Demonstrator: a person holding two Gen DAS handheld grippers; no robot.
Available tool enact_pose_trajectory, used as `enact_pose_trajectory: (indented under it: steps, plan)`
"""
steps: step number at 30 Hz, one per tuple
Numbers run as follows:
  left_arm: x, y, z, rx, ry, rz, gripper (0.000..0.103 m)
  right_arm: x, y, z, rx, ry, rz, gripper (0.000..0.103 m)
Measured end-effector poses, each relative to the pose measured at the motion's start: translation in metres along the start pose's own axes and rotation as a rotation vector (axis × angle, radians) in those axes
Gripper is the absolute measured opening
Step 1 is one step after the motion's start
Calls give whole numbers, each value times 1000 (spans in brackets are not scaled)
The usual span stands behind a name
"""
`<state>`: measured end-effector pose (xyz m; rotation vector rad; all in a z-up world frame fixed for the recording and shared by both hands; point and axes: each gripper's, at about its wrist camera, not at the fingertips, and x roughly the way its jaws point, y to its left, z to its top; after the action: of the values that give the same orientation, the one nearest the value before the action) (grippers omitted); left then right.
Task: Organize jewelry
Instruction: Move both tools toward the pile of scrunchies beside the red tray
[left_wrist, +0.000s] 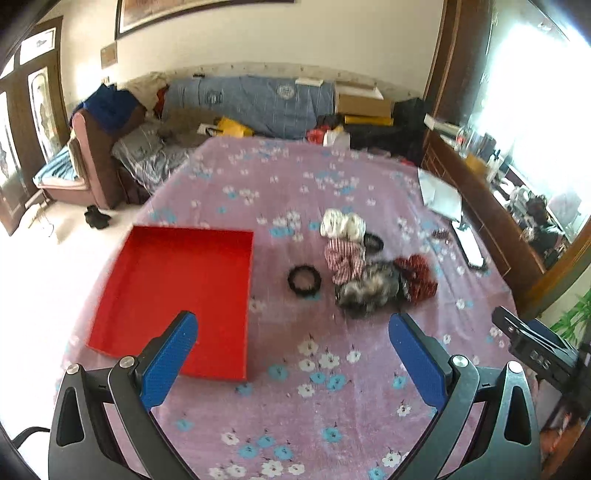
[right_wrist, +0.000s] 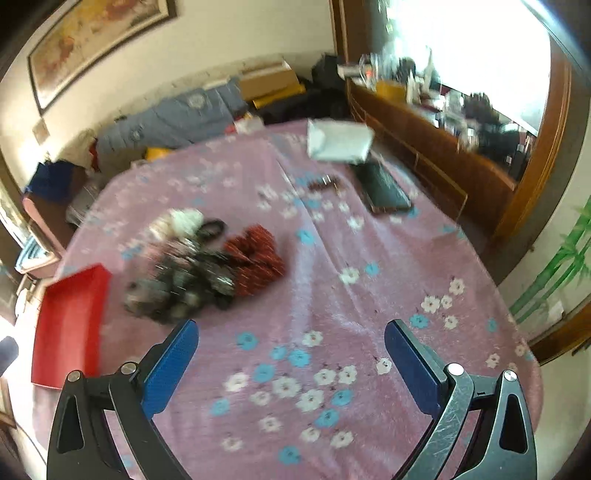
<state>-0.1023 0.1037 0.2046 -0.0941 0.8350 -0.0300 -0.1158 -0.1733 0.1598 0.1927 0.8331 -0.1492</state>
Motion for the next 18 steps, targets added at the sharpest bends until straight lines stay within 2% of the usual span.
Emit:
enact_pose_trajectory:
  steps: [4,8,13,18]
  plan:
    - [-21,10,10,-25,-11,-13,103,-33,17,2,28,-12,44,102]
    - [-32,15,6,-26,-32,5,103,-56,39,-9,-4,-20,17,102]
    - [-31,19,-8,-12,6,-61,103,-76,49,-15,5,-72,-5,102]
    - [-22,29,-10,3,40,-16,103,-77,52,-18,47,-82,-29,102]
